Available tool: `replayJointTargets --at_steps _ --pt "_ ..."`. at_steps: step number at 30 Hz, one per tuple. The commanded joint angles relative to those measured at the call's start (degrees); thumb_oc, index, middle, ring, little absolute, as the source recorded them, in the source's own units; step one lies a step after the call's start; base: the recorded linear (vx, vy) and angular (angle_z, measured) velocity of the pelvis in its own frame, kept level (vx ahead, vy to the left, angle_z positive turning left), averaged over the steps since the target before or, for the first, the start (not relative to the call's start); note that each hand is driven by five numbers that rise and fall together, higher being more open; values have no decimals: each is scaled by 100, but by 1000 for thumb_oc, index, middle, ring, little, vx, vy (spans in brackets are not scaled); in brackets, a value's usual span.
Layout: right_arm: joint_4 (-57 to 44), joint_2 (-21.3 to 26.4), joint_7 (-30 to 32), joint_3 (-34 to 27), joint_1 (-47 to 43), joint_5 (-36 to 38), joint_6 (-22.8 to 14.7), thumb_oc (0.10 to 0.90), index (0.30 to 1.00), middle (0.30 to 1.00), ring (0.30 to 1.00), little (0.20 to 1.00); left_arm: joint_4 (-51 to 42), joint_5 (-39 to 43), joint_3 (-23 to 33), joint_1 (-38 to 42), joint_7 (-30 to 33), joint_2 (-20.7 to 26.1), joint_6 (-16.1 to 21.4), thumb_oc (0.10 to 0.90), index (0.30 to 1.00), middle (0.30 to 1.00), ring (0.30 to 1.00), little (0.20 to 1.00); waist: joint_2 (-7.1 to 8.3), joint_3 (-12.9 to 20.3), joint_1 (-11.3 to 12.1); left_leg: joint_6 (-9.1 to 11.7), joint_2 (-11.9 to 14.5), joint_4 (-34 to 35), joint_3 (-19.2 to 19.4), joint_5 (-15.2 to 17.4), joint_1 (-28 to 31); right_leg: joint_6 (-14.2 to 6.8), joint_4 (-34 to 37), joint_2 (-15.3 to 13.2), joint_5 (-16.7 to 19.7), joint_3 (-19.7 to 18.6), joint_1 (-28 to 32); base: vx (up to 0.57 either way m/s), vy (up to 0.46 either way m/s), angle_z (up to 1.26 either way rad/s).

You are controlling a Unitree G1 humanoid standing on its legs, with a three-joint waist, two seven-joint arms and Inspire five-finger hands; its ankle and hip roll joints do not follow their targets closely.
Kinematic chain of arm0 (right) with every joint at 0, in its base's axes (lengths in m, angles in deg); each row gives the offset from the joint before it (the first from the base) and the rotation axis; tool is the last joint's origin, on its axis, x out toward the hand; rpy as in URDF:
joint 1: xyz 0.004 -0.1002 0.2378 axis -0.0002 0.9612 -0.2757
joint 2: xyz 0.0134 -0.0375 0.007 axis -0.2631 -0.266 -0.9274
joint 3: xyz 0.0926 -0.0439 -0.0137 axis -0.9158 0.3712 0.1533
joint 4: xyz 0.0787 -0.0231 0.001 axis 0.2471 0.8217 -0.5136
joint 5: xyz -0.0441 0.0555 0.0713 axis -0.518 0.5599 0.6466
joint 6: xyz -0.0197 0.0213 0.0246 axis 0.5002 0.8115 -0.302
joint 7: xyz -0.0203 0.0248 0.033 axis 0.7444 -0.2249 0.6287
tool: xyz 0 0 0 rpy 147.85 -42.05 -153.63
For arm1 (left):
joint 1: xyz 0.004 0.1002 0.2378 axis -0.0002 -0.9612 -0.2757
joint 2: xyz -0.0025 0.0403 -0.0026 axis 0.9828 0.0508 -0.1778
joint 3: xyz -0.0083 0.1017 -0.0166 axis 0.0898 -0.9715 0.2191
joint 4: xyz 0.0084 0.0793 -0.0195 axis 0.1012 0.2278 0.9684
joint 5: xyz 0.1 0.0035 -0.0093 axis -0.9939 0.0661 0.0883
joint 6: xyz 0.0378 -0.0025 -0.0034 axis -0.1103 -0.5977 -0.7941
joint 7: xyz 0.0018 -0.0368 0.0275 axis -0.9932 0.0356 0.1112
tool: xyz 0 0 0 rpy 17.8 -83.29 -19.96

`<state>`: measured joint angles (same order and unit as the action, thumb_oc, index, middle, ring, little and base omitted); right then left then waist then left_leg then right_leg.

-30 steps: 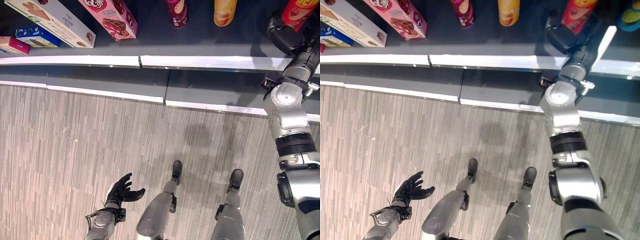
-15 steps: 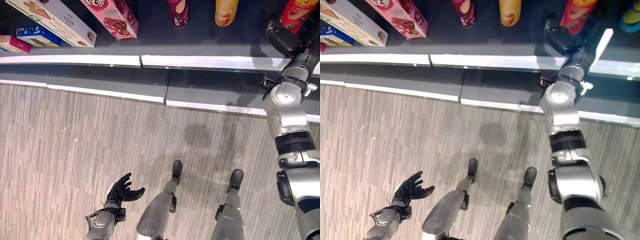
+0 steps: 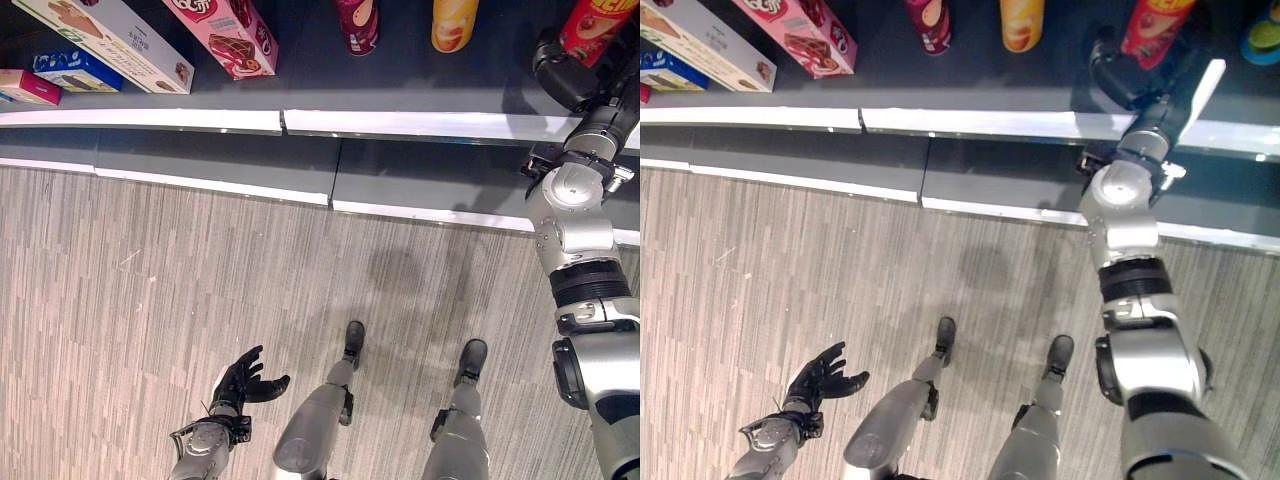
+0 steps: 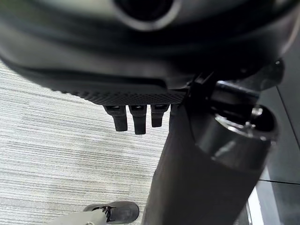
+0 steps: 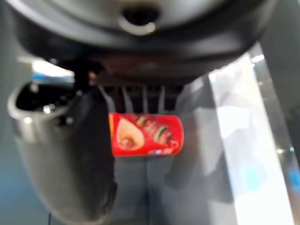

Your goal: Put the goods on the table back onto the shelves and tidy them up.

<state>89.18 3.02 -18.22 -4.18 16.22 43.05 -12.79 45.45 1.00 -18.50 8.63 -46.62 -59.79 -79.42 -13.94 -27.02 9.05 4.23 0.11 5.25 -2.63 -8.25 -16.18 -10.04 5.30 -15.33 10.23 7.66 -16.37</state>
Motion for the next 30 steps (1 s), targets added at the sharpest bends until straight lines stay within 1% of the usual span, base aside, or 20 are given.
replayJointTargets --at_steps 1,7,10,14,18,21,23,26,27,28,30 --pt "-183 346 -96 371 -902 -17 -600 800 900 900 900 900 -30 86 -201 -207 166 469 141 800 900 900 900 900 -95 144 165 339 339 -102 -271 324 -241 -299 -1039 -409 -879 -125 -200 0 0 0" --pt "-164 344 -199 409 -892 123 -623 800 900 900 900 900 -49 91 -188 -216 162 464 132 800 900 900 900 900 -68 133 150 338 346 -107 -253 331 -224 -302 -1050 -409 -868 -130 -213 0 0 0" --pt "-181 388 -320 470 -821 107 -595 800 900 900 900 900 -44 69 -158 -228 130 470 128 800 900 900 900 900 -37 136 127 342 355 -111 -243 335 -221 -298 -1044 -396 -870 -138 -209 0 0 0" --pt "-207 409 -305 392 -703 110 -619 800 900 900 900 900 -48 65 -143 -231 135 469 130 800 900 900 900 900 10 156 108 340 368 -137 -218 361 -207 -303 -1036 -401 -859 -141 -195 0 0 0" --pt "-375 482 -199 290 -530 -123 -584 800 900 900 900 900 -45 62 -122 -227 138 446 126 800 900 900 900 900 41 173 81 334 371 -161 -219 381 -192 -309 -1015 -397 -856 -141 -155 0 0 0" --pt "-834 540 -125 124 -118 -475 -552 800 900 900 900 900 -58 6 -37 -256 132 425 105 800 900 900 900 900 90 225 30 332 383 -178 -224 399 -159 -312 -1006 -398 -862 -136 -94 0 0 0" --pt "-1062 495 -101 13 126 -629 -527 800 900 900 900 900 -28 -38 5 -253 134 409 93 800 900 900 900 900 121 252 -6 329 388 -187 -234 421 -119 -308 -1010 -388 -885 -136 -51 8 -12 3" --pt "-1308 388 -156 -156 473 -656 -564 800 900 900 900 900 -8 -80 49 -263 129 393 79 800 900 900 900 900 178 295 -24 328 406 -204 -237 445 -68 -308 -1001 -379 -906 -117 32 3 -13 0" --pt "-1574 306 -241 -293 825 -671 -626 800 900 900 900 900 -5 -145 92 -286 95 389 49 800 900 900 900 900 244 345 -42 331 434 -219 -261 465 -12 -302 -987 -370 -914 -85 117 10 -33 1" --pt "-1589 301 -240 -305 844 -676 -622 800 900 900 900 900 -6 -146 89 -291 94 394 49 800 900 900 900 900 247 348 -41 332 434 -217 -263 465 -8 -302 -984 -371 -914 -80 124 12 -29 5" --pt "-1773 225 -281 -416 1097 -737 -652 800 900 900 900 900 16 -187 109 -308 85 383 41 800 900 900 900 900 298 388 -58 335 450 -212 -277 469 38 -300 -957 -366 -912 -51 197 12 -20 9"
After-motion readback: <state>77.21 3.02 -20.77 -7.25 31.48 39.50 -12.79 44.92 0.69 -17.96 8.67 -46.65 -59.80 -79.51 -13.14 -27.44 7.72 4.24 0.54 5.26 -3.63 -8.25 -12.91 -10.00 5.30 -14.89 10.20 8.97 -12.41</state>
